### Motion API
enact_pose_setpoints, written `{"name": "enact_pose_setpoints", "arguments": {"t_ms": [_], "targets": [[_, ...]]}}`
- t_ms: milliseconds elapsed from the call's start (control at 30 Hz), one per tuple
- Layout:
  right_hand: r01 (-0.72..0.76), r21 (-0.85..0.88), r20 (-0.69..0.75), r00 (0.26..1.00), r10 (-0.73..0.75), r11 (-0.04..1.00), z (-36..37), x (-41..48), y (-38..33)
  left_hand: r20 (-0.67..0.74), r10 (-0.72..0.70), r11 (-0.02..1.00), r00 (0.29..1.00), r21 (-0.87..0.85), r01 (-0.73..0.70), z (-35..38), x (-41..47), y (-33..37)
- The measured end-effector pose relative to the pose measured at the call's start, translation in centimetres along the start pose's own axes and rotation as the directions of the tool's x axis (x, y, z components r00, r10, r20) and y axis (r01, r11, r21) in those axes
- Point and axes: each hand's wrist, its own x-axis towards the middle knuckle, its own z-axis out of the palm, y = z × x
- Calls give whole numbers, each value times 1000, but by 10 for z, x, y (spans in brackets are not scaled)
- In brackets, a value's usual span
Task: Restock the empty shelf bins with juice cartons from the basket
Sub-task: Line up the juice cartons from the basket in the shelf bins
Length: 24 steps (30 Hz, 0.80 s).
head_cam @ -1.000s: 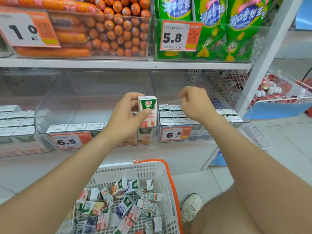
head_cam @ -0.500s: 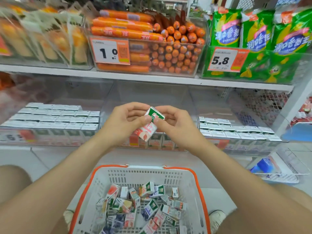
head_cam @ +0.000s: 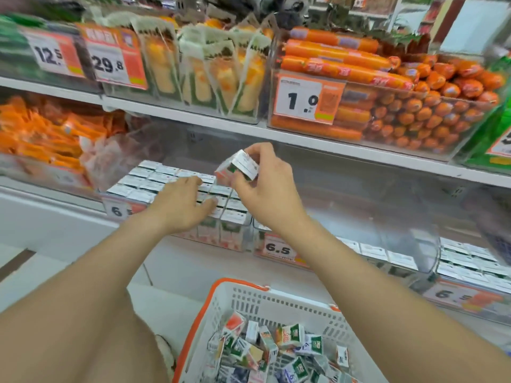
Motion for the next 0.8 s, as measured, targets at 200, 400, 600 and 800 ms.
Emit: {"name": "enact_pose_setpoints", "arguments": {"t_ms": [200,400,600,800], "targets": [[124,-593,261,964,44,795,52,67,19,196,15,982,981,184,-51,9,12,0],[-16,-598,387,870,306,802,84,93,23,223,53,980,973,173,-93,12,16,-7],[86,-593,547,773,322,801,82,92,22,160,133,976,978,148,-157,7,4,3],[145,-452,237,971,-38,880,50,21,9,-78,213,977,974,32,-211,1,-27,20]]}}
